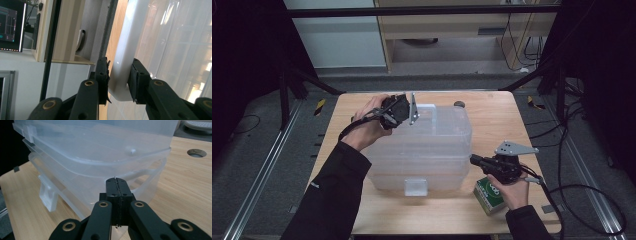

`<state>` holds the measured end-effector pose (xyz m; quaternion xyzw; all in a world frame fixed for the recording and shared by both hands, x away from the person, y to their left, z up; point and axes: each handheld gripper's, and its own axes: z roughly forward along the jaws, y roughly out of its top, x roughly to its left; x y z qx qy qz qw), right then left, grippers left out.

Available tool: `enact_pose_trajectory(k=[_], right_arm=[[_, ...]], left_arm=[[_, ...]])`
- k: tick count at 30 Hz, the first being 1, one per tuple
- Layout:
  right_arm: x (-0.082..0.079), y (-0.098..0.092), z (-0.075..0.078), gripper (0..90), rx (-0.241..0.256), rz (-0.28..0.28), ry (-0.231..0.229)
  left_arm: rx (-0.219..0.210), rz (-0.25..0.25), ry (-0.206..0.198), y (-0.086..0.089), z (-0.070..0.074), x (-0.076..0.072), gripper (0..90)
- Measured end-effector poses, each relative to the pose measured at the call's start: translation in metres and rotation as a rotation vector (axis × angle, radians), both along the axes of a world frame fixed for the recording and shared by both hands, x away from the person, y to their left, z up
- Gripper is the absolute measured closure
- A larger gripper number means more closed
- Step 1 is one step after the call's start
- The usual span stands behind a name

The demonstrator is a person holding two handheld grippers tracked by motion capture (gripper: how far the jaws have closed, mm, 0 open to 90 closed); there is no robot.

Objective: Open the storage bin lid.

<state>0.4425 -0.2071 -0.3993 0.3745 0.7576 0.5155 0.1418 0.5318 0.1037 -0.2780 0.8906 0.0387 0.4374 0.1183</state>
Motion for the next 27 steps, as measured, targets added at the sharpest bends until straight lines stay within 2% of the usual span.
enact_pose_trajectory(k=[7,9,14,22,27], right_arm=[[0.001,0.006,0.001,90.0,-0.015,0.004,-0.002],[0.001,0.005,0.001,90.0,-0.015,0.004,0.002],[0.001,0.005,0.0,90.0,-0.015,0.005,0.007],[0.001,0.005,0.0,90.0,-0.019,0.007,0.016],[0.001,0.005,0.0,90.0,-0.019,0.007,0.016]], left_arm=[[0.001,-0.007,0.001,0.001,0.0,-0.002,70.2],[-0.003,-0.024,-0.011,0.001,-0.001,-0.002,67.5],[-0.035,-0.022,0.004,0.005,0.002,-0.009,59.0],[-0.136,-0.037,0.051,0.019,0.008,-0.02,49.6],[-0.246,-0.038,0.073,0.032,0.012,-0.025,48.3]])
